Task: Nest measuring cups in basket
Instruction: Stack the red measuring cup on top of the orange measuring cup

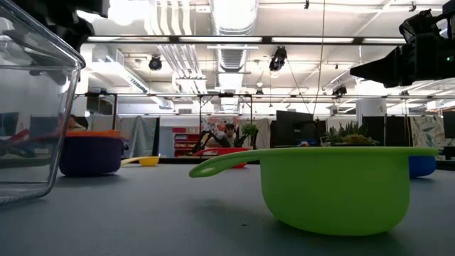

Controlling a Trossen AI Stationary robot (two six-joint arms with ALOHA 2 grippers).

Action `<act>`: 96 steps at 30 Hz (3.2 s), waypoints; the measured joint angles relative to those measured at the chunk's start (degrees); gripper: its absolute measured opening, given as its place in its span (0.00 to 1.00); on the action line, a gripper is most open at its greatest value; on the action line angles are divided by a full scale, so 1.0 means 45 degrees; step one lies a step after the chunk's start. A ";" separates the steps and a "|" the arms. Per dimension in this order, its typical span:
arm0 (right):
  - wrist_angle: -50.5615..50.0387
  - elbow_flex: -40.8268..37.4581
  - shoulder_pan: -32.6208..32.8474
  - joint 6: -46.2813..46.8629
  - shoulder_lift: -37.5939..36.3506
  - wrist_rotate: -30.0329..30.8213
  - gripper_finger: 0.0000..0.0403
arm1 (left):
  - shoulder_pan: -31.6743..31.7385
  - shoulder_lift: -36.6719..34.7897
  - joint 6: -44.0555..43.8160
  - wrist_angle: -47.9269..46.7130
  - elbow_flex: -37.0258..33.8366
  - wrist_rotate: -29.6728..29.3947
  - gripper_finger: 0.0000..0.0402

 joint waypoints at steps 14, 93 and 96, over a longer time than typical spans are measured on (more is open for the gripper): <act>0.0000 0.0000 -0.0003 0.0000 0.0000 -0.0001 0.02 | 0.0000 -0.1770 -0.1235 0.1563 -0.0247 -0.0199 0.58; 0.0000 0.0000 -0.0003 0.0000 0.0000 0.0001 0.02 | 1.2752 0.6832 1.3426 1.0258 0.4016 0.6902 0.69; 0.0000 0.0002 0.0001 0.0000 0.0000 0.0000 0.02 | 1.2803 0.7335 1.3465 1.0290 0.3971 0.6902 0.69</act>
